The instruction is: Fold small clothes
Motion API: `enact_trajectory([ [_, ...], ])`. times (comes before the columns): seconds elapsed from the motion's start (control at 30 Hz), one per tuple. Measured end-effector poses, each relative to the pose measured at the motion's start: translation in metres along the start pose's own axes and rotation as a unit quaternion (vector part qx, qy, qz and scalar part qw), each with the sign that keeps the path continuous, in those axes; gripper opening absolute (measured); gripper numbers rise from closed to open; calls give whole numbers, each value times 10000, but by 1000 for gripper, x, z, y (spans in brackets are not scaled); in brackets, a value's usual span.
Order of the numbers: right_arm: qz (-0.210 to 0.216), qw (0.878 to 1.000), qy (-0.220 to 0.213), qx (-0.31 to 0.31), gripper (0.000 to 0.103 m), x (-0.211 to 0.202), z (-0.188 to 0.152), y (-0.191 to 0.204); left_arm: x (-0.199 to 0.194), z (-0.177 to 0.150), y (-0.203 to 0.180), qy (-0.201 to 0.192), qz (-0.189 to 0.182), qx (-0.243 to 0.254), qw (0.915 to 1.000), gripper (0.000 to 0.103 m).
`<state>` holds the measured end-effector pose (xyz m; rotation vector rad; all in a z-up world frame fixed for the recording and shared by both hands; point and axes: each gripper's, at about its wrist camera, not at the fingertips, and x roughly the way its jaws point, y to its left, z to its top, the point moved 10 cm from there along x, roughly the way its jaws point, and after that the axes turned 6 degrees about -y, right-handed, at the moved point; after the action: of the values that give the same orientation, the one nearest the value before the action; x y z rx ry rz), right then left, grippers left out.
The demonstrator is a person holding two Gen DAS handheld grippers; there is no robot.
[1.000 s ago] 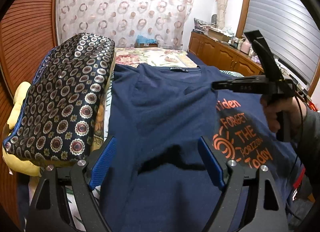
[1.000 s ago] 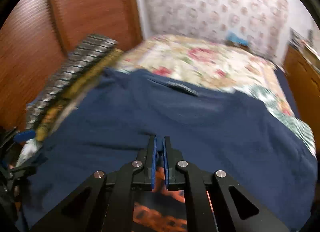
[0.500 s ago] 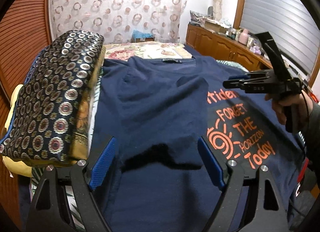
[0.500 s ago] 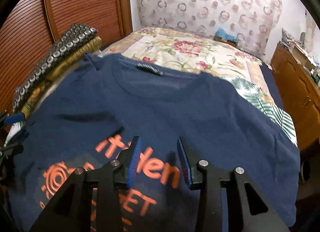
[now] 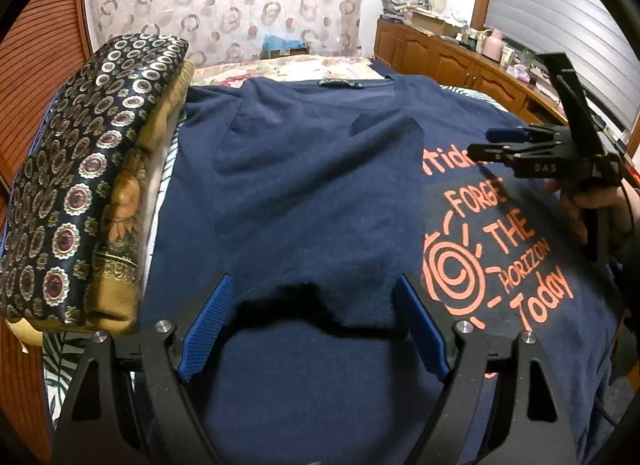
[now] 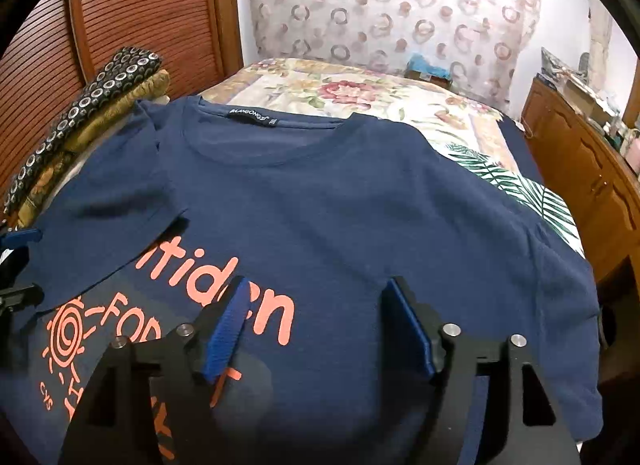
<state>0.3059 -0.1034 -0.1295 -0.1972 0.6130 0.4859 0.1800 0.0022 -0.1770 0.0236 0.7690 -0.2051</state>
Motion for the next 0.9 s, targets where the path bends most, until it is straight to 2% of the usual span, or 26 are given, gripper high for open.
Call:
enact_trajectory([
  [0.13, -11, 10000, 26, 22, 83, 0, -2, -4, 3, -1, -1, 37, 34, 61, 10000, 83],
  [0.23, 25, 10000, 53, -26, 84, -2, -3, -5, 7, -2, -5, 114, 86, 230, 9996, 90],
  [0.27, 53, 10000, 78, -14, 84, -4, -4, -8, 9, -3, -9, 154, 57, 311, 9994, 96],
  [0.33, 71, 9999, 115, 22, 83, -9, -7, -11, 11, -3, -11, 183, 66, 382, 9991, 98],
  [0.5, 51, 9995, -236, 194, 83, -52, -11, -35, 11, -4, -11, 197, 45, 384, 9991, 99],
  [0.63, -280, 9986, -366, 270, 83, -91, -31, -80, 11, -3, -10, 198, 50, 389, 9990, 100],
  [0.73, -659, 9963, -299, 474, 83, -111, -57, -127, 13, -2, -11, 196, 58, 399, 9990, 100],
  [0.9, -1003, 9904, -133, 937, 83, -126, -97, -184, 14, -3, -10, 198, 65, 406, 9990, 100],
])
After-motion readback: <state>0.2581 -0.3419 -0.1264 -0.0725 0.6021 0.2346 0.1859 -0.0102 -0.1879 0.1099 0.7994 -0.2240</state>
